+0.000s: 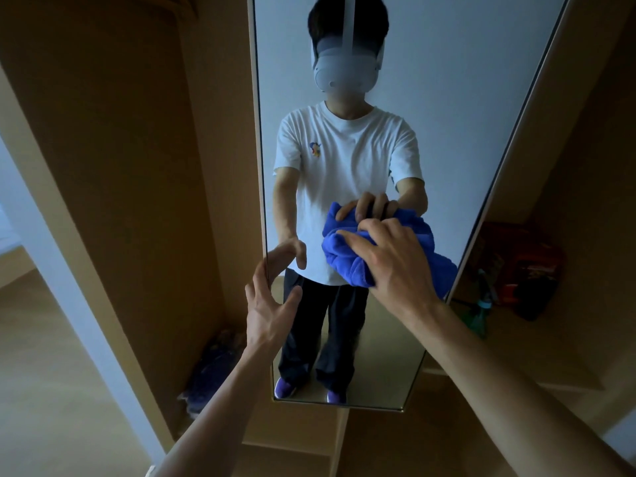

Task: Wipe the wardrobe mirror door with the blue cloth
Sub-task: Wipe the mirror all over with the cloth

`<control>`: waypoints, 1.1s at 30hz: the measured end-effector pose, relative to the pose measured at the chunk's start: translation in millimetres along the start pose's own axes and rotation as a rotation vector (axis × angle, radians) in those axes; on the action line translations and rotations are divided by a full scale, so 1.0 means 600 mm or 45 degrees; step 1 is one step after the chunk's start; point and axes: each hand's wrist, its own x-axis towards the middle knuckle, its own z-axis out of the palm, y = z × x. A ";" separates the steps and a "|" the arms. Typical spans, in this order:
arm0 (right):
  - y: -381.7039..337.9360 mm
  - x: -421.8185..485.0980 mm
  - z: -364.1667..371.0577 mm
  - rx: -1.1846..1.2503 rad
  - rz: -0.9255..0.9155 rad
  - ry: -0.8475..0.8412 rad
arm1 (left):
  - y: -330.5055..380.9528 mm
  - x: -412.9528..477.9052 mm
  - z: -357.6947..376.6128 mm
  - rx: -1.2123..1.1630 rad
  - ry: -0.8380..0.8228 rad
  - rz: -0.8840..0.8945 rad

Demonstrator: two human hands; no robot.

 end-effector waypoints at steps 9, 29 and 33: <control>-0.018 -0.123 0.076 0.009 -0.052 -0.295 | 0.008 -0.010 0.016 0.023 0.011 -0.029; 0.091 -0.059 -0.011 0.023 -0.044 0.034 | 0.006 -0.021 0.066 0.071 0.214 -0.036; 0.078 -0.109 0.032 0.049 -0.073 -0.099 | 0.005 -0.019 0.069 0.094 0.219 -0.046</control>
